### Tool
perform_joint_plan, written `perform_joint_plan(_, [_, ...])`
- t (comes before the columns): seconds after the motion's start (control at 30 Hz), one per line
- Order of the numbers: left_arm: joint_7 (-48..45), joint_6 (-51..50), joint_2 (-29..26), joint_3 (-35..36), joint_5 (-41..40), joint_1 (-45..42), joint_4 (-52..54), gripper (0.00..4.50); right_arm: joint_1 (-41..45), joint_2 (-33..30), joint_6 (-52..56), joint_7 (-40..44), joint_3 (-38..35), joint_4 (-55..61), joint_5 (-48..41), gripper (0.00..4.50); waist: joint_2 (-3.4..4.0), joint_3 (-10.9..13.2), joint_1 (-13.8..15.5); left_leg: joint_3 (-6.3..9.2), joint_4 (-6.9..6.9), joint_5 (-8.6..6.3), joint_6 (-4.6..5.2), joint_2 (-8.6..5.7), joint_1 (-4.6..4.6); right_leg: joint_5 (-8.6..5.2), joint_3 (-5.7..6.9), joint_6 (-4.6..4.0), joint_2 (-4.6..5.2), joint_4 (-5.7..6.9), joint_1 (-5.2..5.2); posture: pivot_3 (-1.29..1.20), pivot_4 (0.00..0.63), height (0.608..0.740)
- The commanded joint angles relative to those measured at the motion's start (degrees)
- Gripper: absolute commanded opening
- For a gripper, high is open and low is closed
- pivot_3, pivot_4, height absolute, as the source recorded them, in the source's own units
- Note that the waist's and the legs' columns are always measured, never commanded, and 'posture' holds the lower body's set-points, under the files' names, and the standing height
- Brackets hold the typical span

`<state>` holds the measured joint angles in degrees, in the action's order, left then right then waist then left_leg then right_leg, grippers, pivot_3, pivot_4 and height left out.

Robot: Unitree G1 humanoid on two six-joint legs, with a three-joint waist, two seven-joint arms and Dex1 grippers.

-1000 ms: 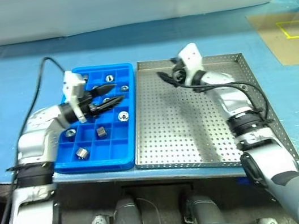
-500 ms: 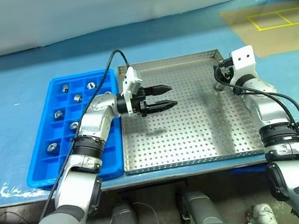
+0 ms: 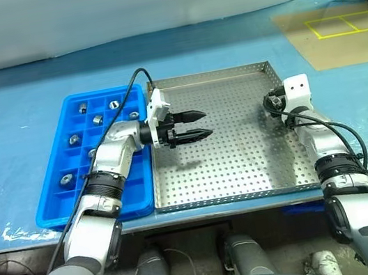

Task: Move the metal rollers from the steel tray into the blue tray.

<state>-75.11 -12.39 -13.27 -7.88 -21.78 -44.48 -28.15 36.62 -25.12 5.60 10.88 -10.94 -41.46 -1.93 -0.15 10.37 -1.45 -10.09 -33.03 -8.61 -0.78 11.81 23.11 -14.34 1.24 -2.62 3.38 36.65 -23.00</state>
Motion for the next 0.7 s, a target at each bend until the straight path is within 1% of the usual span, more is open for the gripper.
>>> perform_joint_plan(0.03, [0.5, -0.3, -0.9, 1.1, -0.5, 0.5, 3.3, 3.11, 0.3, -0.6, -1.5, -0.4, -0.9, -3.9, -0.5, 3.68, 0.00, 0.0, 0.4, 0.00, -0.03, 0.00, 0.00, 0.00, -0.03, 0.00, 0.00, 0.00, 0.01, 0.00, 0.04, -0.31, 0.150, 0.740])
perform_joint_plan(0.23, [1.0, -0.7, -1.5, 1.1, -0.4, 1.2, 4.3, 3.11, 1.0, 0.5, -2.6, 0.6, 0.1, -7.1, -0.4, 3.68, -0.03, 0.0, 0.6, -0.01, -0.06, 0.00, -0.01, 0.02, -0.20, 0.04, 0.00, -0.07, 0.01, 0.00, 0.19, -0.30, 0.150, 0.740])
perform_joint_plan(0.33, [1.2, -0.8, -1.9, 1.3, -0.5, 1.3, 4.6, 3.11, 1.0, 1.0, -3.2, 1.5, 0.4, -7.4, -0.6, 3.05, -0.05, 0.0, 0.6, -0.03, -0.06, 0.00, -0.02, 0.04, -0.29, 0.05, 0.00, -0.08, 0.00, 0.00, 0.26, -0.29, 0.150, 0.740])
perform_joint_plan(0.43, [1.2, -0.9, -2.1, 1.3, -0.5, 1.4, 4.7, 3.11, 1.1, 1.2, -2.8, 1.0, 1.0, -7.6, 0.2, 2.11, -0.05, 0.0, 0.4, -0.03, -0.02, 0.00, -0.03, 0.08, -0.32, 0.05, 0.01, -0.08, -0.03, -0.02, 0.25, -0.29, 0.150, 0.740])
perform_joint_plan(0.47, [1.3, -0.9, -2.2, 1.3, -0.5, 1.4, 4.6, 3.11, 1.1, 1.3, -2.9, 0.9, 1.1, -7.8, 0.3, 1.88, -0.04, 0.0, 0.3, -0.05, 0.02, 0.00, -0.04, 0.10, -0.36, 0.05, 0.00, -0.08, -0.05, -0.05, 0.25, -0.29, 0.150, 0.740])
perform_joint_plan(0.7, [1.6, -0.6, -2.6, 1.3, -0.2, 1.5, 4.3, 3.11, 0.7, 2.0, -2.8, 1.3, 1.6, -7.2, 0.2, 1.81, -0.04, 0.0, 0.0, -0.09, 0.10, 0.00, -0.04, 0.10, -0.40, 0.05, -0.01, -0.08, -0.05, -0.11, 0.25, -0.29, 0.150, 0.740])
